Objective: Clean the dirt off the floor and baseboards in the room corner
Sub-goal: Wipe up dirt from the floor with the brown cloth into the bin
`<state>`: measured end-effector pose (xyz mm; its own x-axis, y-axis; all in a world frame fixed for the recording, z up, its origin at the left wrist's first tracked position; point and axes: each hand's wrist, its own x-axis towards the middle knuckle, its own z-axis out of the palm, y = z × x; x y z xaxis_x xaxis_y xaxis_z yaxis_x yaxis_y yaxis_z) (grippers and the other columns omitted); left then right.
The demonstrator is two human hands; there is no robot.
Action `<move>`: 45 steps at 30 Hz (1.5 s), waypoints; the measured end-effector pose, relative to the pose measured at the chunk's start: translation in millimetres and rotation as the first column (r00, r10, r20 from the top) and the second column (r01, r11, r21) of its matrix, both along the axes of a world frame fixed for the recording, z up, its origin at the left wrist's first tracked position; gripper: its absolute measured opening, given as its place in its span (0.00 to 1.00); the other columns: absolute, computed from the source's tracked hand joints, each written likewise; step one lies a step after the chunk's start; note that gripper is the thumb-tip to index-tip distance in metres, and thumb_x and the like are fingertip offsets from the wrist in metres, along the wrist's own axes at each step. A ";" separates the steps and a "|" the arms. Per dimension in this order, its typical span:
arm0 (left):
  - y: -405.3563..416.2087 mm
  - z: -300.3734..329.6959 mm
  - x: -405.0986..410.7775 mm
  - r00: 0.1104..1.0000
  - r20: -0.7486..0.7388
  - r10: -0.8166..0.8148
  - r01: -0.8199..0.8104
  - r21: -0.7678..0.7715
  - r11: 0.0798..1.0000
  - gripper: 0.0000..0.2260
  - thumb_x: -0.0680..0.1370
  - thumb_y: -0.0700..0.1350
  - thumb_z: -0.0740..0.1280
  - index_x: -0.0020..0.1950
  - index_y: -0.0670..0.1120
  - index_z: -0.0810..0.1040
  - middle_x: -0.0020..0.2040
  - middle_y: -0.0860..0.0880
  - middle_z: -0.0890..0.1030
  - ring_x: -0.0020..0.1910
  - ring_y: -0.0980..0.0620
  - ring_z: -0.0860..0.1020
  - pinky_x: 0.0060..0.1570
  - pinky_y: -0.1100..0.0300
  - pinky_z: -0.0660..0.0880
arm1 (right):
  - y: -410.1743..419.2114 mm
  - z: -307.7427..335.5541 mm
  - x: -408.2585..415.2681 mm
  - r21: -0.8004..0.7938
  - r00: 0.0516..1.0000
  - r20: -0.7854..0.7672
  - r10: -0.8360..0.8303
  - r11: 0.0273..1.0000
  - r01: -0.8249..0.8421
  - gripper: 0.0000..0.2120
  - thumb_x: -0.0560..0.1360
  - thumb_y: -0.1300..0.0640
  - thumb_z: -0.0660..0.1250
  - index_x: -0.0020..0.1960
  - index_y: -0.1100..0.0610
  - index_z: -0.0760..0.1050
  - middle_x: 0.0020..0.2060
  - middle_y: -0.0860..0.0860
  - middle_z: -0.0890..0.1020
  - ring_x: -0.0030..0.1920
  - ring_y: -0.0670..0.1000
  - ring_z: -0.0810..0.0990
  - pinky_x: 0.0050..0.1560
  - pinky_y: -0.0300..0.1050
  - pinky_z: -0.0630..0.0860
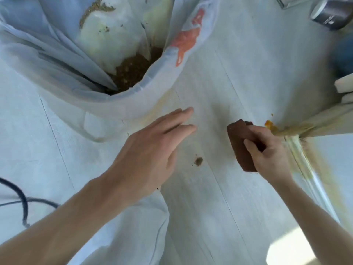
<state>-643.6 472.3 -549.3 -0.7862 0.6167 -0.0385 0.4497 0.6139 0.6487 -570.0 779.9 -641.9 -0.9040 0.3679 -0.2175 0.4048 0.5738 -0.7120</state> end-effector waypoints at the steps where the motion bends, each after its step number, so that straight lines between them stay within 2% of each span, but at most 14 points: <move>1: -5.7 -4.1 3.6 0.998 0.043 0.034 -0.033 -0.008 0.999 0.24 0.78 0.38 0.57 0.71 0.49 0.78 0.78 0.57 0.68 0.70 0.64 0.71 0.61 0.60 0.78 | 0.0 -16.7 4.7 0.123 0.999 -0.011 0.035 0.992 -0.033 0.16 0.79 0.64 0.68 0.64 0.51 0.78 0.50 0.41 0.84 0.45 0.48 0.82 0.49 0.35 0.77; 4: -14.3 -8.5 12.2 0.987 0.127 0.093 -0.091 -0.027 0.996 0.23 0.78 0.33 0.62 0.69 0.49 0.79 0.77 0.59 0.70 0.57 0.67 0.65 0.47 0.82 0.67 | -20.3 -53.6 8.8 0.278 0.989 -0.068 0.130 0.955 -0.106 0.17 0.78 0.66 0.69 0.66 0.56 0.79 0.48 0.51 0.84 0.43 0.56 0.82 0.46 0.43 0.77; 8: -11.3 -10.9 17.7 0.983 0.150 0.107 -0.104 -0.032 0.994 0.23 0.77 0.30 0.62 0.68 0.49 0.80 0.76 0.58 0.71 0.55 0.68 0.61 0.42 0.82 0.65 | -63.9 -72.4 8.9 0.273 0.947 -0.127 0.295 0.928 -0.252 0.17 0.77 0.64 0.71 0.65 0.55 0.81 0.51 0.47 0.83 0.52 0.55 0.79 0.50 0.51 0.79; 10: -8.7 -11.6 19.4 0.980 0.167 0.105 -0.102 -0.028 0.994 0.23 0.77 0.30 0.62 0.68 0.48 0.80 0.76 0.58 0.71 0.53 0.68 0.66 0.41 0.82 0.64 | -79.8 -77.8 19.9 0.328 0.893 -0.099 0.438 0.862 -0.387 0.16 0.79 0.58 0.70 0.66 0.53 0.80 0.60 0.48 0.83 0.56 0.55 0.78 0.55 0.54 0.78; 13: -6.5 -12.9 20.6 0.973 0.204 0.110 -0.108 -0.021 0.994 0.23 0.77 0.33 0.61 0.68 0.48 0.80 0.76 0.59 0.71 0.37 0.77 0.72 0.39 0.81 0.65 | -88.1 -80.6 42.5 0.390 0.778 0.018 0.627 0.713 -0.583 0.18 0.82 0.49 0.66 0.70 0.53 0.79 0.70 0.52 0.78 0.62 0.59 0.76 0.60 0.58 0.76; 16: -6.9 -13.6 19.4 0.969 0.219 0.117 -0.111 -0.036 0.993 0.22 0.77 0.38 0.59 0.68 0.51 0.80 0.76 0.62 0.70 0.30 0.68 0.74 0.37 0.77 0.67 | -80.2 -65.0 45.5 0.390 0.692 0.099 0.715 0.612 -0.688 0.22 0.83 0.49 0.60 0.75 0.51 0.73 0.73 0.53 0.74 0.64 0.58 0.75 0.59 0.58 0.75; 19: -7.2 -13.0 16.4 0.968 0.214 0.132 -0.121 -0.066 0.990 0.22 0.77 0.39 0.59 0.67 0.53 0.80 0.75 0.65 0.70 0.27 0.57 0.73 0.35 0.75 0.67 | -70.4 -49.6 25.5 0.467 0.689 0.168 0.705 0.559 -0.685 0.27 0.77 0.54 0.61 0.77 0.49 0.70 0.74 0.54 0.71 0.68 0.60 0.72 0.58 0.60 0.75; 25: -5.5 -10.7 17.7 0.972 0.194 0.133 -0.120 -0.075 0.990 0.21 0.77 0.38 0.60 0.67 0.53 0.80 0.74 0.64 0.71 0.29 0.58 0.75 0.35 0.73 0.67 | -85.6 -60.3 24.5 0.434 0.569 0.388 0.725 0.401 -0.807 0.43 0.67 0.58 0.79 0.78 0.45 0.67 0.79 0.57 0.61 0.75 0.66 0.65 0.65 0.66 0.75; 28: -3.3 -13.4 19.6 0.973 0.191 0.131 -0.116 -0.089 0.989 0.21 0.78 0.37 0.61 0.67 0.54 0.80 0.74 0.65 0.72 0.35 0.55 0.80 0.39 0.68 0.70 | -95.4 -62.8 24.1 0.436 0.558 0.460 0.691 0.371 -0.820 0.49 0.64 0.59 0.81 0.79 0.46 0.62 0.78 0.57 0.59 0.75 0.67 0.61 0.66 0.65 0.75; 33: 4.2 -7.1 18.5 0.975 0.192 0.109 -0.095 -0.081 0.992 0.20 0.78 0.38 0.60 0.65 0.55 0.81 0.71 0.66 0.73 0.31 0.56 0.78 0.36 0.73 0.67 | -80.2 -50.9 48.1 0.460 0.569 0.505 0.650 0.356 -0.814 0.36 0.62 0.64 0.81 0.68 0.52 0.73 0.72 0.57 0.68 0.70 0.68 0.68 0.53 0.63 0.81; 37: 16.6 -4.8 16.5 0.977 0.183 0.108 -0.102 -0.041 0.994 0.19 0.78 0.34 0.63 0.63 0.53 0.82 0.69 0.64 0.76 0.28 0.58 0.75 0.36 0.75 0.67 | -18.5 -51.7 104.1 0.486 0.539 0.641 0.547 0.255 -0.836 0.29 0.61 0.70 0.75 0.60 0.56 0.78 0.66 0.57 0.69 0.61 0.69 0.73 0.40 0.60 0.81; 40: 29.5 -6.1 21.0 0.980 0.189 0.065 -0.063 -0.018 0.998 0.19 0.78 0.35 0.63 0.62 0.54 0.82 0.67 0.65 0.77 0.33 0.57 0.78 0.37 0.76 0.67 | 35.4 -59.1 150.5 0.547 0.644 0.625 0.442 0.340 -0.765 0.26 0.58 0.75 0.73 0.53 0.57 0.81 0.58 0.56 0.71 0.50 0.67 0.73 0.28 0.54 0.78; 43: 34.9 -9.9 24.5 0.981 0.191 0.034 -0.036 0.002 0.999 0.19 0.78 0.34 0.63 0.62 0.53 0.82 0.67 0.64 0.78 0.46 0.67 0.78 0.41 0.78 0.67 | 50.3 -65.1 182.4 0.614 0.852 0.449 0.270 0.599 -0.514 0.17 0.64 0.74 0.76 0.48 0.58 0.82 0.53 0.54 0.75 0.46 0.65 0.73 0.24 0.52 0.77; 45: 35.4 -13.0 25.7 0.981 0.190 0.027 -0.028 0.002 1.000 0.19 0.78 0.34 0.63 0.62 0.53 0.82 0.67 0.63 0.78 0.56 0.67 0.77 0.45 0.78 0.67 | 37.5 -70.0 189.5 0.615 0.936 0.342 0.081 0.734 -0.288 0.11 0.69 0.72 0.73 0.46 0.59 0.81 0.52 0.54 0.78 0.47 0.64 0.72 0.25 0.51 0.76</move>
<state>-617.9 507.6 -562.4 -0.7815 0.5956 -0.1859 0.3015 0.6213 0.7233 -380.5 817.4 -711.9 -0.9087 0.3435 -0.2373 0.3569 0.9340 -0.0146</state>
